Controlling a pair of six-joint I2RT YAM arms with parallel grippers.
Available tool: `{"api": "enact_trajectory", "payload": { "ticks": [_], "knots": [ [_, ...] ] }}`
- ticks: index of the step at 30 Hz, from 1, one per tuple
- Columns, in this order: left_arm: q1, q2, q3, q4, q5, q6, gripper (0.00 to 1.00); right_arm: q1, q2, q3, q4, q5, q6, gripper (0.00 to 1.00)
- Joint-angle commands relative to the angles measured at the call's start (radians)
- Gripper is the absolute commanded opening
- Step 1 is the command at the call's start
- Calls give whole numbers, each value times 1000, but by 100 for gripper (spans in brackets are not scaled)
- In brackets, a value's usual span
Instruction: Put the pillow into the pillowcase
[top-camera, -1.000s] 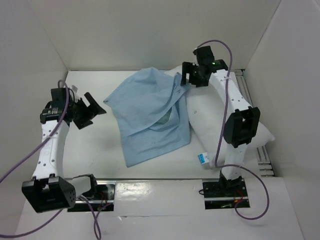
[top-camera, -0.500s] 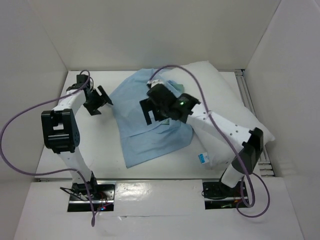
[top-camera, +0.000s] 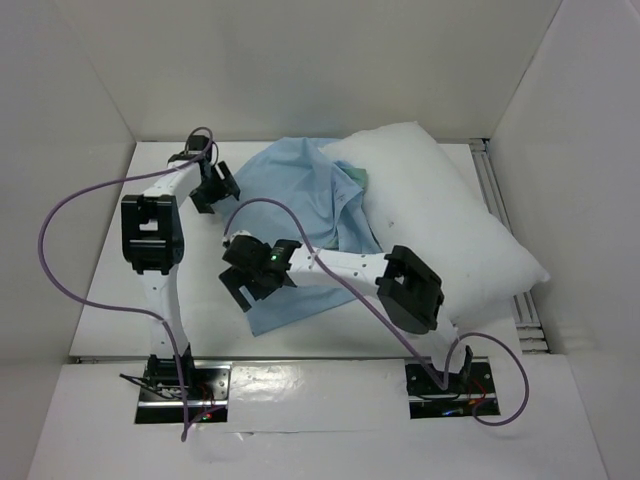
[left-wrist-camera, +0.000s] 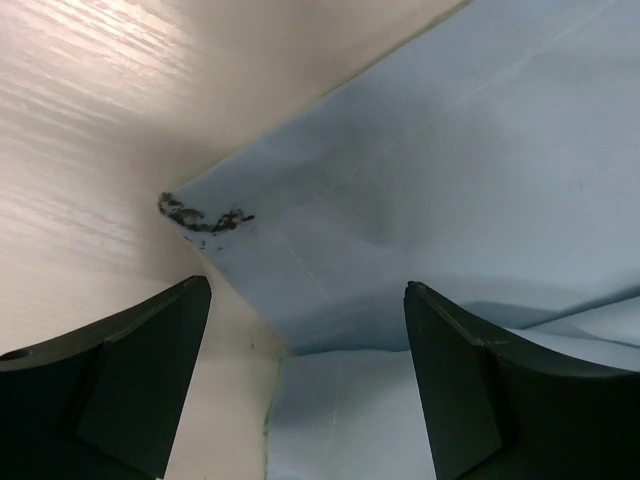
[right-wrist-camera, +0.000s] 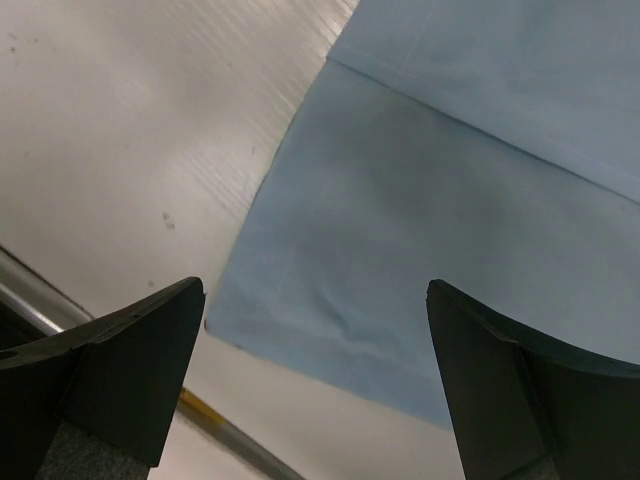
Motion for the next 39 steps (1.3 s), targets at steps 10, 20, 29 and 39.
{"api": "enact_trajectory", "payload": {
  "ticks": [10,20,29,39],
  "knots": [
    [14,112,57,-50,5,24,0,-3,184,65,70,-12,63,86],
    [135,12,157,-84,0,67,0,-60,114,37,-2,126,71,0],
    [293,-156,314,-179,-78,77,0,-236,-115,48,-68,212,-69,0],
    [307,-144,288,-230,-139,36,0,84,-276,-288,24,-42,-152,0]
  ]
}}
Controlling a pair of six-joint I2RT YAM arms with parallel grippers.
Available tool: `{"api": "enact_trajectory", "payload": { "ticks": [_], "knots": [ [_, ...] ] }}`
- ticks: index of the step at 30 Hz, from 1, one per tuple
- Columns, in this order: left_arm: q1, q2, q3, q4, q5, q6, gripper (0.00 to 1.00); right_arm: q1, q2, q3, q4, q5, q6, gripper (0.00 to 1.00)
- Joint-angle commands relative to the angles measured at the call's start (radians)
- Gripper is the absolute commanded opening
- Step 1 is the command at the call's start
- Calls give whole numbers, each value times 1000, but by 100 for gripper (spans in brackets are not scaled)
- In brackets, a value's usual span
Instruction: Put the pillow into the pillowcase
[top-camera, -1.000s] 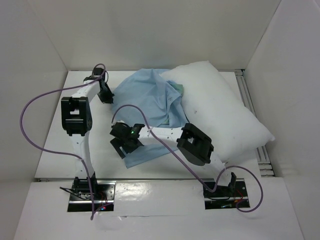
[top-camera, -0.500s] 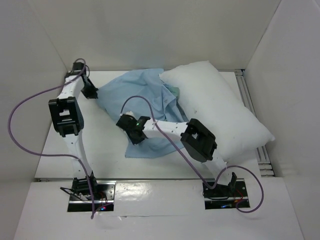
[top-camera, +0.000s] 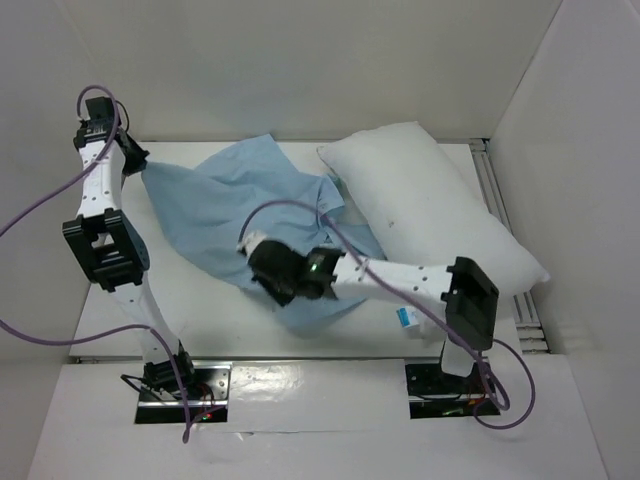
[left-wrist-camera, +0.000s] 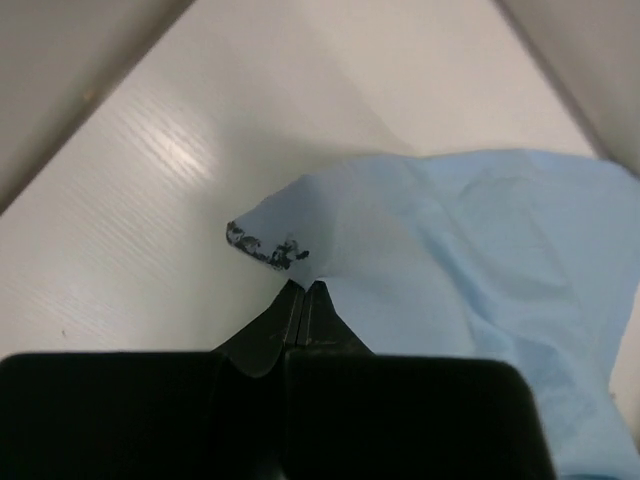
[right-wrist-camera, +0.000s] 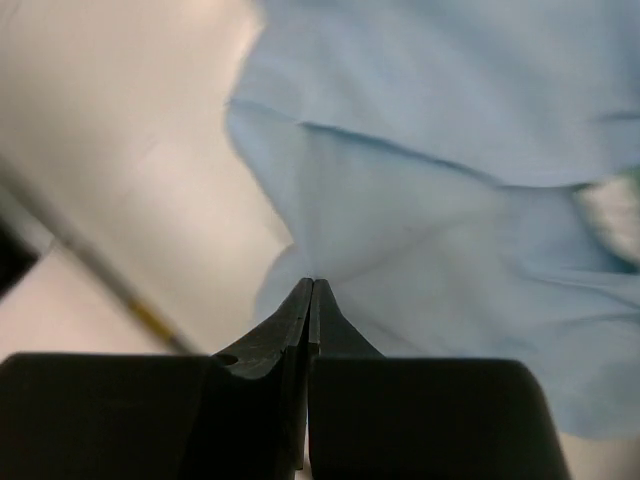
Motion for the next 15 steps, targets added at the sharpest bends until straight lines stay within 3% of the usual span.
{"api": "enact_trajectory", "payload": {
  "ticks": [1,2,4,5,6,8,9,11,13,15],
  "knots": [
    [-6,2,-54,-51,-4,-7,1,161,55,-121,12,-139,19,0],
    [-6,-7,-54,-51,11,4,21,215,66,-122,12,-139,51,0],
    [-6,-29,-88,-51,53,28,53,232,75,-122,-14,-89,79,1],
    [-6,-38,-99,-51,91,29,69,223,75,-108,-47,-66,79,20],
    [-25,-62,-111,-51,106,62,92,214,75,-108,-64,-8,90,72],
    [-52,-93,-145,-51,116,94,98,156,19,-83,-103,48,90,94],
    [-68,-113,-163,-51,116,108,98,128,-6,-73,-103,71,99,100],
    [-129,-199,-246,-31,106,131,98,27,-89,-73,-117,80,108,100],
    [-227,-298,-345,-10,106,163,92,-48,-170,-73,-126,80,120,100],
    [-304,-354,-408,-10,109,174,81,-168,-220,-100,-115,80,143,90]
  ]
}}
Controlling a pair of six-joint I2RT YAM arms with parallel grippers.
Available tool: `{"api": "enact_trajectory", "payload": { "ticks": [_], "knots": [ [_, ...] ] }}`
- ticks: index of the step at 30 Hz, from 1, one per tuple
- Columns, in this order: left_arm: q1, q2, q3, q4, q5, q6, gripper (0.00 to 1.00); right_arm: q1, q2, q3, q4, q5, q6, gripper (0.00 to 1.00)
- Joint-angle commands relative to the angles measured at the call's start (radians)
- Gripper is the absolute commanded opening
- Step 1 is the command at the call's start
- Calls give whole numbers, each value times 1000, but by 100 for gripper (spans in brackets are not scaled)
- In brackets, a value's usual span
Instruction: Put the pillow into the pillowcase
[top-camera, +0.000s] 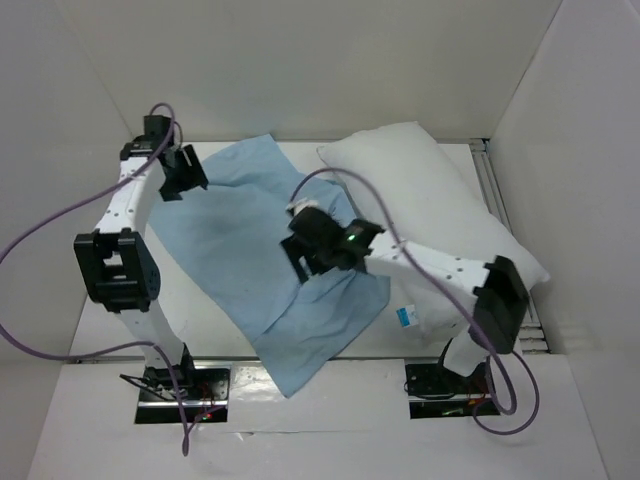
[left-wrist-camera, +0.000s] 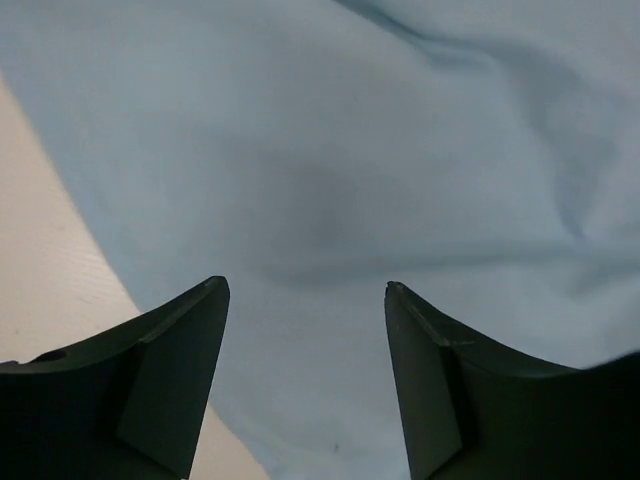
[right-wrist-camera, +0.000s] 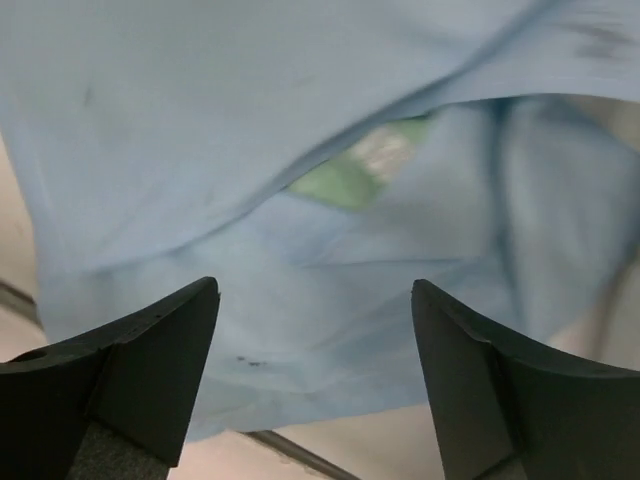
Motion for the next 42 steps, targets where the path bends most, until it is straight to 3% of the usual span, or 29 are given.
{"api": "enact_trajectory", "payload": {
  "ticks": [1,2,3,5,7,8,9,10,13,16,18,24,28,33,34,39,42],
  "knots": [
    [-187,-172,-82,35,52,65,74,-152,-188,9,-17,46,63,82],
    [-222,-209,-143,59,84,74,56,-195,-210,-1,-17,46,77,74],
    [-261,-221,-173,73,157,87,52,-291,-228,-21,-17,46,104,56],
    [-362,-251,-257,104,269,96,41,-388,-274,-30,-17,21,135,34],
    [-452,-251,-309,171,310,108,42,-518,-287,-43,-17,-17,150,28],
    [-489,-251,-342,182,310,108,46,-557,-299,-43,-17,-34,151,34],
    [-524,-237,-342,182,292,117,66,-618,-299,-32,-17,-54,142,51],
    [-558,-220,-342,182,270,117,78,-641,-299,-21,-33,-63,129,80],
    [-705,-150,-331,156,241,126,89,-692,-256,23,-78,-50,99,95],
    [-781,-97,-304,145,164,153,89,-752,-245,46,-78,-74,69,100],
    [-827,-47,-290,131,85,166,85,-798,-245,58,-78,-100,57,100],
    [-827,59,-268,107,-12,166,72,-867,-245,77,-78,-138,28,100],
    [-827,36,-279,107,-86,143,63,-887,-245,86,-78,-148,17,100],
    [-816,59,-281,119,-69,156,61,-896,-227,86,-78,-157,8,100],
    [-816,71,-265,119,-42,182,57,-896,-212,86,-78,-166,8,100],
    [-793,131,-184,64,29,212,0,-887,-72,208,-92,-140,-12,100],
    [-752,121,-130,21,38,199,0,-840,27,323,-115,-18,-12,100]
  ]
}}
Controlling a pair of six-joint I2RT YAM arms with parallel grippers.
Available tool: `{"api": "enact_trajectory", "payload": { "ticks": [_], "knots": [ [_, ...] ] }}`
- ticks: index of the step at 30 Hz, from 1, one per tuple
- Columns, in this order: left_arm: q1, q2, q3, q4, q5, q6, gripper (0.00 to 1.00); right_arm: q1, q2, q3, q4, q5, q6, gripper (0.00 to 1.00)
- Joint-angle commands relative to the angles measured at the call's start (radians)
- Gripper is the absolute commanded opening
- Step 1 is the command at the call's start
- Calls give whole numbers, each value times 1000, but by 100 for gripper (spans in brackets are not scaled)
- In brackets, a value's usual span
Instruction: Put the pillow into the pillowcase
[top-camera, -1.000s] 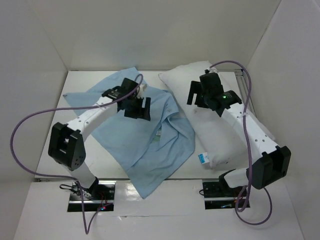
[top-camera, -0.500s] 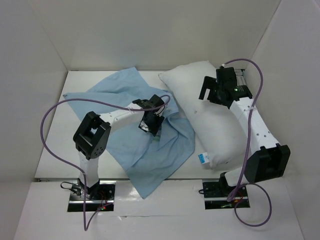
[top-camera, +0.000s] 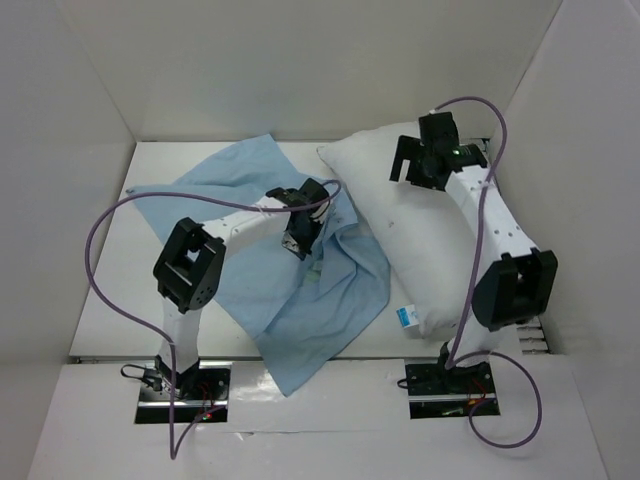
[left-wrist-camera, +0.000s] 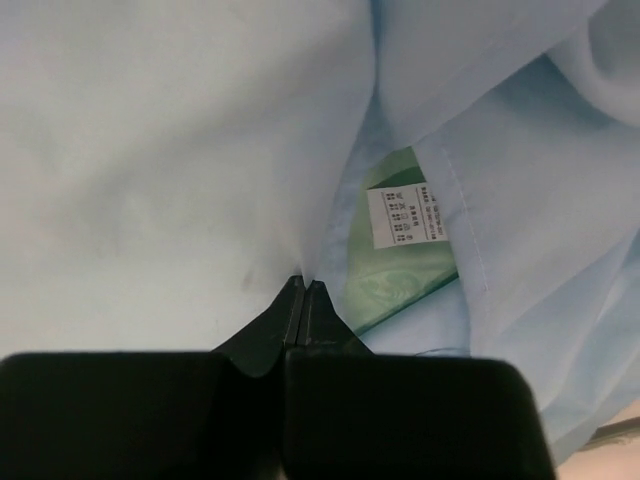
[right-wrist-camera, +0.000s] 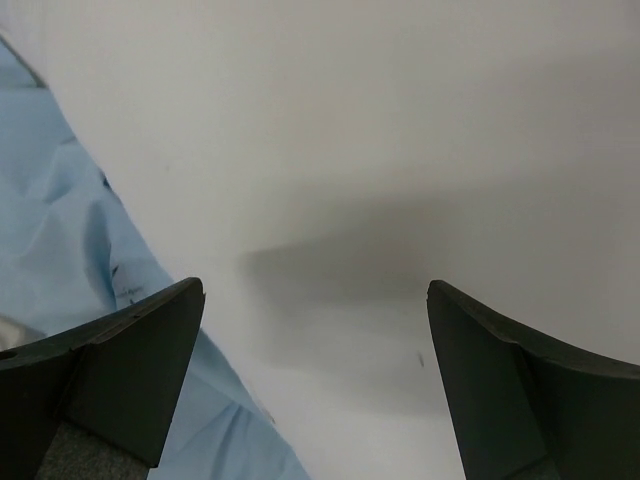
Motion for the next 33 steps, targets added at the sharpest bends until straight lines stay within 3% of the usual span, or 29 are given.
{"api": "enact_trajectory", "payload": {
  "ticks": [1,5,9,10,11,12,13,18,24,26,33],
  "knots": [
    [63,-41,72,-63,42,10,0,50,97,158,-44,129,-28,100],
    [179,-151,93,-63,155,-21,0,126,252,278,-90,256,-28,100],
    [293,-205,115,-63,297,-41,0,136,359,279,-32,177,-17,100],
    [321,-218,124,-72,318,-41,0,125,393,268,-23,166,-17,95],
    [331,-218,133,-72,340,-41,0,125,405,268,-12,148,-17,80],
    [341,-218,133,-72,352,-41,0,114,414,268,-1,132,-17,60],
    [356,-230,133,-83,352,-41,0,102,414,268,-1,117,-17,2],
    [396,-230,133,-83,438,-51,0,65,268,184,100,28,-41,0],
    [447,-184,164,-83,447,-100,0,31,-130,-66,287,-225,-141,0],
    [471,-172,173,-83,436,-114,0,21,-270,-120,296,-328,-179,0],
    [532,-74,291,-61,413,-167,0,41,-523,-266,218,-575,-278,0]
  ]
}}
